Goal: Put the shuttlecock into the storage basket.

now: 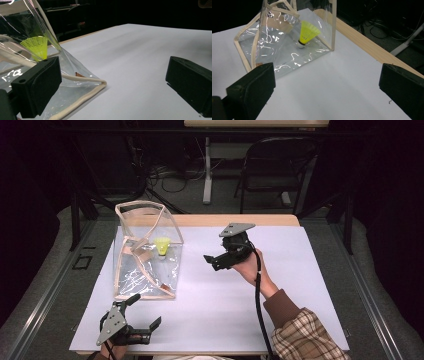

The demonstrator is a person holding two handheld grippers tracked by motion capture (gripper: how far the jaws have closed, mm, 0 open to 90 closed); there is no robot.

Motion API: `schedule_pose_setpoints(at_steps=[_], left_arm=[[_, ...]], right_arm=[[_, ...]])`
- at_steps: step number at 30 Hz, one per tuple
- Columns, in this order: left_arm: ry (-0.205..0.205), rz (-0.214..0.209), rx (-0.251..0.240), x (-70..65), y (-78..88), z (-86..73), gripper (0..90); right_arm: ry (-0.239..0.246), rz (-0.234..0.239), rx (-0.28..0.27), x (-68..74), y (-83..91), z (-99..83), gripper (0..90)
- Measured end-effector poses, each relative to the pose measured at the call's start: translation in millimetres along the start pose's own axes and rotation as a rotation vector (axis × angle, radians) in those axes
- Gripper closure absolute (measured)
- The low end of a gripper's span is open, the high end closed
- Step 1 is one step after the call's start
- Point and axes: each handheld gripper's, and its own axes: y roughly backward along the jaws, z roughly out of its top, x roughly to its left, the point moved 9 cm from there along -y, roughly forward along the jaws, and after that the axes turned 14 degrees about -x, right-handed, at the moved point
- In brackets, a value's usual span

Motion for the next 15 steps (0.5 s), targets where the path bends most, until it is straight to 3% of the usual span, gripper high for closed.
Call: schedule_pose_setpoints(at_steps=[15], left_arm=[[-0.003,0.000,0.001,-0.2,0.0,0.0,0.2]], right_arm=[[0.030,-0.014,0.000,2.9,26.1,-10.7,0.0]])
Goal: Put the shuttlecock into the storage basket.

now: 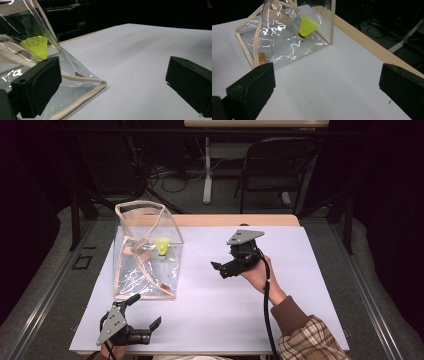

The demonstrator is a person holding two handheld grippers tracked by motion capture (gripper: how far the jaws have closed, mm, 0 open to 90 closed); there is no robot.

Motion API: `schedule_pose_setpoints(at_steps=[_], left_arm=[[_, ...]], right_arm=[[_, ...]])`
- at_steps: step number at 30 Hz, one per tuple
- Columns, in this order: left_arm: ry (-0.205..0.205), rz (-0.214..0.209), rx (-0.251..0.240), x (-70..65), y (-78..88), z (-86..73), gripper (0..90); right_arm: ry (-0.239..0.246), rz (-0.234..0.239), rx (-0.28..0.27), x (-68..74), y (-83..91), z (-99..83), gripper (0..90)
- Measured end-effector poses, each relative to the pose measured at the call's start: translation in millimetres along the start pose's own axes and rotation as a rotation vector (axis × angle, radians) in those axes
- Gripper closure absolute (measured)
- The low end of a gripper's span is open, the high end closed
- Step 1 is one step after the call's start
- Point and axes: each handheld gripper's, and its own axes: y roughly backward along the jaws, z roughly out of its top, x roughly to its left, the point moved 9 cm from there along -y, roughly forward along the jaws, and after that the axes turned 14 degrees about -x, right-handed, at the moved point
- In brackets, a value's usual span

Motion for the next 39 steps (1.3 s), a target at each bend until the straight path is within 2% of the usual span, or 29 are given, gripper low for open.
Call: schedule_pose_setpoints(at_steps=[13,21,34,39], left_arm=[[0.000,0.001,0.002,0.1,0.0,-0.2,0.2],[0.000,0.001,0.003,0.3,-0.2,-0.5,0.3],[0.000,0.003,0.001,0.5,0.0,-0.1,0.3],[-0.001,0.003,0.004,0.7,0.0,-0.4,0.3]], right_arm=[[0.001,-0.037,-0.016,-1.7,32.8,-14.0,0.0],[0.004,-0.051,-0.023,2.8,54.3,-28.0,0.0],[0.005,-0.061,-0.040,10.0,72.4,-44.7,0.0],[0.011,-0.064,-0.070,12.4,81.0,-51.9,0.0]])
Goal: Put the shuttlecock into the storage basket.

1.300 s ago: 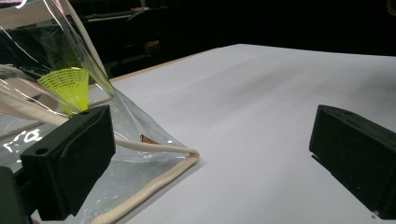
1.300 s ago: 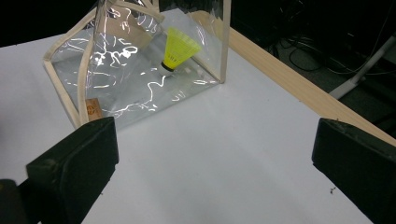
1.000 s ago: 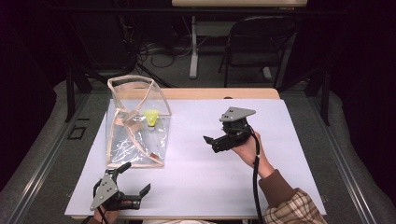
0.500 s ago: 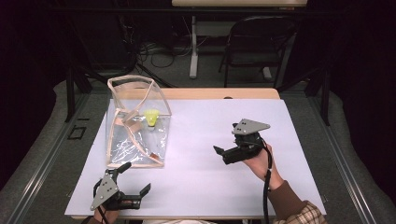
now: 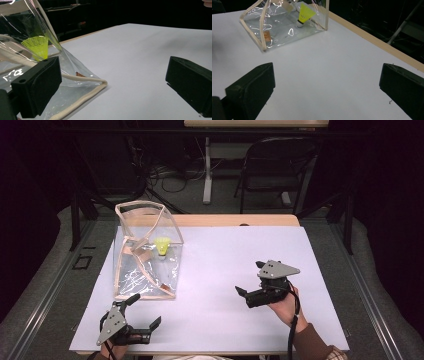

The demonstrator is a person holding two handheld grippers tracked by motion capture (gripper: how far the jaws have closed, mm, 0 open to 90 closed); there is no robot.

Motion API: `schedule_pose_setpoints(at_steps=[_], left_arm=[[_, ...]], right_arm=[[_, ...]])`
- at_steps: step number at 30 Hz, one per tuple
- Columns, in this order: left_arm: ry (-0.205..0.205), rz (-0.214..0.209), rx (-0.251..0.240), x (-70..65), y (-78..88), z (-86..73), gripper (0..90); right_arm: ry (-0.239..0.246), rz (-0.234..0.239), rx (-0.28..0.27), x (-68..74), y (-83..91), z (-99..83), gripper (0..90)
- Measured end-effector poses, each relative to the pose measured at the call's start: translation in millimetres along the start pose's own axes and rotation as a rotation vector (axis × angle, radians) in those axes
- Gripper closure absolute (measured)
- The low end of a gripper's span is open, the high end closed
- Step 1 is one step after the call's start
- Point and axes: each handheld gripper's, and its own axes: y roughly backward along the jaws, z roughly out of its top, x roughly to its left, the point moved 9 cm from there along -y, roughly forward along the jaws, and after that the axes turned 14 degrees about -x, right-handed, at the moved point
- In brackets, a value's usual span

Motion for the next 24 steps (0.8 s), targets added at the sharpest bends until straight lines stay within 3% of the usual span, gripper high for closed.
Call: schedule_pose_setpoints(at_steps=[14,24], left_arm=[[0.000,0.001,0.001,-0.1,-0.1,-0.2,0.3],[-0.002,0.002,0.003,0.0,-0.2,-0.6,0.3]], right_arm=[[-0.002,0.006,-0.047,4.2,19.1,-18.3,0.0],[0.032,0.013,-0.095,9.7,31.2,-28.7,0.0]])
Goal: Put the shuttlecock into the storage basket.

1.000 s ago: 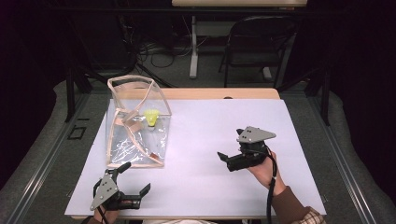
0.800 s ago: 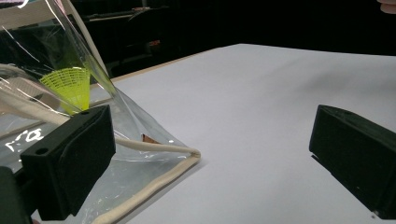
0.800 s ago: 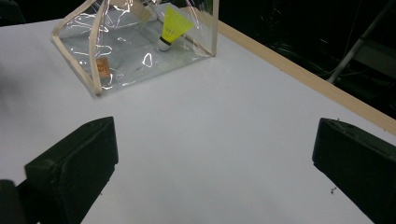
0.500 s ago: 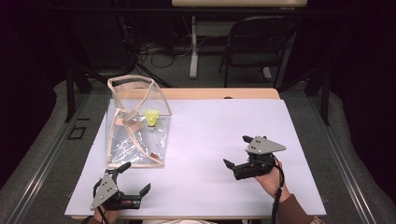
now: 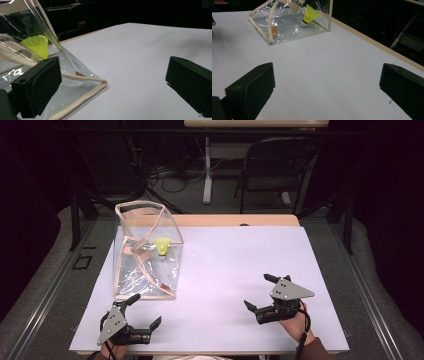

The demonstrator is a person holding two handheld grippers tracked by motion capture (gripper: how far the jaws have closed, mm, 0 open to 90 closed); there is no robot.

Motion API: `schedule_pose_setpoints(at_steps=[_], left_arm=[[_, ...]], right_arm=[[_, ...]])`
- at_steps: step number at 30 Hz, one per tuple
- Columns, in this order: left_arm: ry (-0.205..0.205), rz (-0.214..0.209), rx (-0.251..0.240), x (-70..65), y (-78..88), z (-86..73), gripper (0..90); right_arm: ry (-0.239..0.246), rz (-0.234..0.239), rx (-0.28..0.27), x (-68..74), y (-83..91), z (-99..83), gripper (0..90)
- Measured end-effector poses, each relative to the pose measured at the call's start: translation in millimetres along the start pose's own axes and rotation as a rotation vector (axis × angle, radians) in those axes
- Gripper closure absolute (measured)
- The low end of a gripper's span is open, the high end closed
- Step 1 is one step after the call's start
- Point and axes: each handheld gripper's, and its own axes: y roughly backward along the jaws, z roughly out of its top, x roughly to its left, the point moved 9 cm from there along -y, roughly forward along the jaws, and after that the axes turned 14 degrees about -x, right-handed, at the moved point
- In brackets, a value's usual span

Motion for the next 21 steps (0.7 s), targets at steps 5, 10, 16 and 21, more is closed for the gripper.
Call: schedule_pose_setpoints(at_steps=[5,10,16,21], left_arm=[[0.000,-0.001,0.000,0.0,0.0,0.0,0.3],[0.000,-0.001,0.001,-0.2,0.0,-0.1,0.3],[-0.002,-0.002,0.002,-0.2,-0.1,-0.3,0.3],[-0.003,-0.002,0.003,-0.4,-0.1,-0.4,0.3]], right_arm=[[0.008,-0.007,-0.010,-0.2,6.1,-3.2,0.0],[0.005,-0.012,-0.014,0.0,13.2,-9.7,0.0],[0.003,-0.008,-0.008,1.7,16.9,-18.1,0.0],[0.005,-0.003,-0.013,4.2,21.3,-25.6,0.0]])
